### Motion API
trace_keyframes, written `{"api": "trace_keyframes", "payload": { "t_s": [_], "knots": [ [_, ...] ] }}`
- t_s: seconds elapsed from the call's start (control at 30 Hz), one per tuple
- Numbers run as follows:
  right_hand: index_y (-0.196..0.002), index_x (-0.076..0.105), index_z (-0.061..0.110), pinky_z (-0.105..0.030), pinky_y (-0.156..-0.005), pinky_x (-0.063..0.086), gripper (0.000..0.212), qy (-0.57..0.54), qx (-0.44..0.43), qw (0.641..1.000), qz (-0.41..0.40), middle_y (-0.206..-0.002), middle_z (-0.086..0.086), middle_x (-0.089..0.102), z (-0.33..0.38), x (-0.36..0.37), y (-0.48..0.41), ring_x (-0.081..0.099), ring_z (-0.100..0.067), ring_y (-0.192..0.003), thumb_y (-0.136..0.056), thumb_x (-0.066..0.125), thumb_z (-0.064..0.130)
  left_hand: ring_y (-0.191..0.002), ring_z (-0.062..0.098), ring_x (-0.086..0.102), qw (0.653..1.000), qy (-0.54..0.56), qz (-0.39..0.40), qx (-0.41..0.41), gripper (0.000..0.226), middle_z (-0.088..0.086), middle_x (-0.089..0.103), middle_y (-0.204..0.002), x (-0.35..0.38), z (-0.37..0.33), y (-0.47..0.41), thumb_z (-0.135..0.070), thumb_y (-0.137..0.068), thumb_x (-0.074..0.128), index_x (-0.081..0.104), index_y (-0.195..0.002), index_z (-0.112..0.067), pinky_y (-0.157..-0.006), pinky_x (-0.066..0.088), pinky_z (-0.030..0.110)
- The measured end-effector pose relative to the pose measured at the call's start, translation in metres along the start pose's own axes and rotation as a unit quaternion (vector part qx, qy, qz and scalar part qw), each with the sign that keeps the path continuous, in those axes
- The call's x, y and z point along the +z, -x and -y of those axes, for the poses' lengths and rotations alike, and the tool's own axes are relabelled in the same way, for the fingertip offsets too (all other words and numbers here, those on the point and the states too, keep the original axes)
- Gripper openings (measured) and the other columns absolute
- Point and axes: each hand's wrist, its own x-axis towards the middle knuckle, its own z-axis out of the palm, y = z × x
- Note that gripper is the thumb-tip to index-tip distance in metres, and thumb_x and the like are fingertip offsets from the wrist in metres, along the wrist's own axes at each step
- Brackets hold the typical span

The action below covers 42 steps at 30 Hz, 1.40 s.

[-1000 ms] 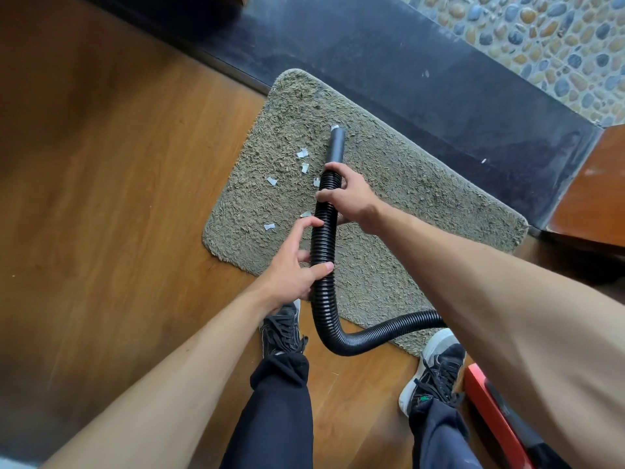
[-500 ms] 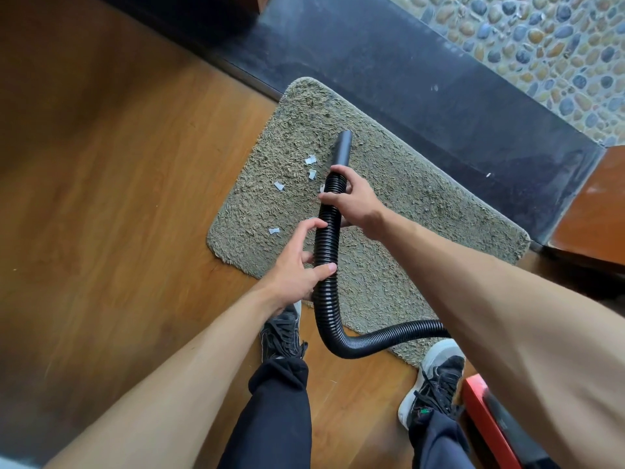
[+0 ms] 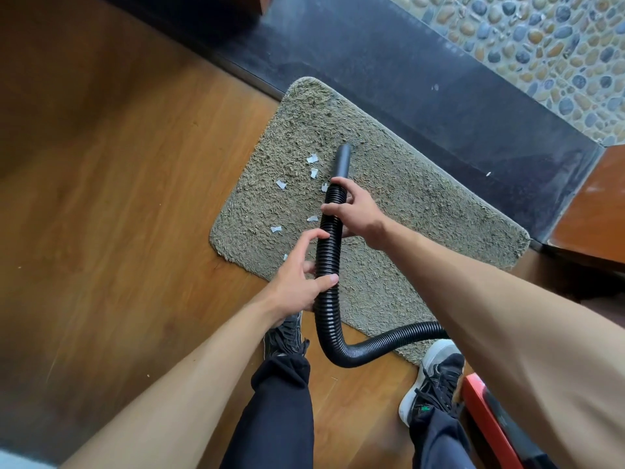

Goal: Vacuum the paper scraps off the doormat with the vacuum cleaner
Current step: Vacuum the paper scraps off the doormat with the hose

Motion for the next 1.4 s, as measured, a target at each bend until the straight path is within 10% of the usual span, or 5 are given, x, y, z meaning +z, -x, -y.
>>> {"api": "trace_keyframes", "payload": {
  "t_s": [0.67,1.4],
  "knots": [
    [-0.146,0.037,0.027,-0.053,-0.075,0.060,0.066,0.087,0.006,0.993,0.081,-0.121,-0.016,0.060,-0.011,0.064,0.007,0.069,-0.031,-0.096,-0.089,0.067,0.010,-0.082,0.028,0.066,0.996,0.064,-0.063,-0.010,0.061,0.031,0.064,-0.107,-0.021,0.043,0.042,0.002,-0.092,0.062,0.041,-0.122,-0.046,-0.077,0.052,0.067],
    [-0.145,0.039,0.024,-0.041,-0.061,0.061,0.063,0.028,0.005,0.999,0.025,-0.119,-0.017,0.061,-0.018,0.028,0.007,0.070,-0.023,-0.083,-0.091,0.064,0.006,-0.074,0.024,0.062,0.999,0.027,-0.015,-0.013,0.058,0.016,0.064,-0.094,-0.011,0.028,0.021,-0.002,-0.093,0.062,0.041,-0.123,-0.048,-0.063,0.054,0.039]
  ]
}}
